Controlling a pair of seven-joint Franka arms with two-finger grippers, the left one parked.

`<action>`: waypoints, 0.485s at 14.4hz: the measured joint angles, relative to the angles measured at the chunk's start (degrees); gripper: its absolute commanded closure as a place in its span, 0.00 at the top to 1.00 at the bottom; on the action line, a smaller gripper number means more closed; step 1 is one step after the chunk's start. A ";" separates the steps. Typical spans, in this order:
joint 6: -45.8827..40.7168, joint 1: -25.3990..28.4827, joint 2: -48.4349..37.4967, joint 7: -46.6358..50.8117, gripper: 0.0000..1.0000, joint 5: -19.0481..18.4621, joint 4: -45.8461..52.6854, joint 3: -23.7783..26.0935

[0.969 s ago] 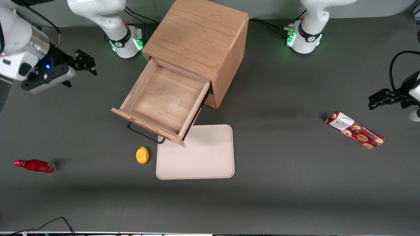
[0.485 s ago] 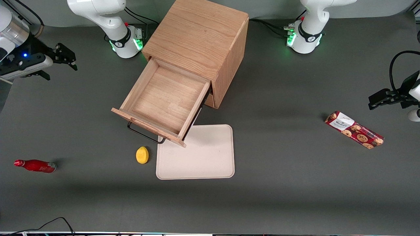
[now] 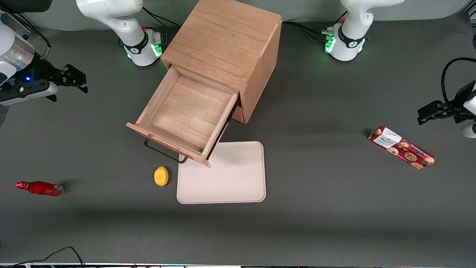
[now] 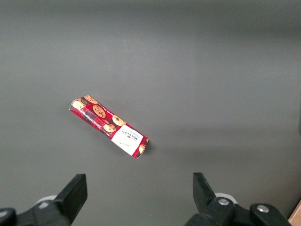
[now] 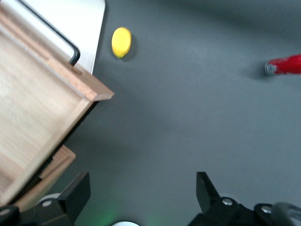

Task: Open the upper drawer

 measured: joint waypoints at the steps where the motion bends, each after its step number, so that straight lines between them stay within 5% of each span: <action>1: -0.10 0.02 -0.09 2.80 1.00 0.00 0.29 0.04; 7: -0.76 0.21 -0.91 8.95 1.00 0.76 0.51 0.69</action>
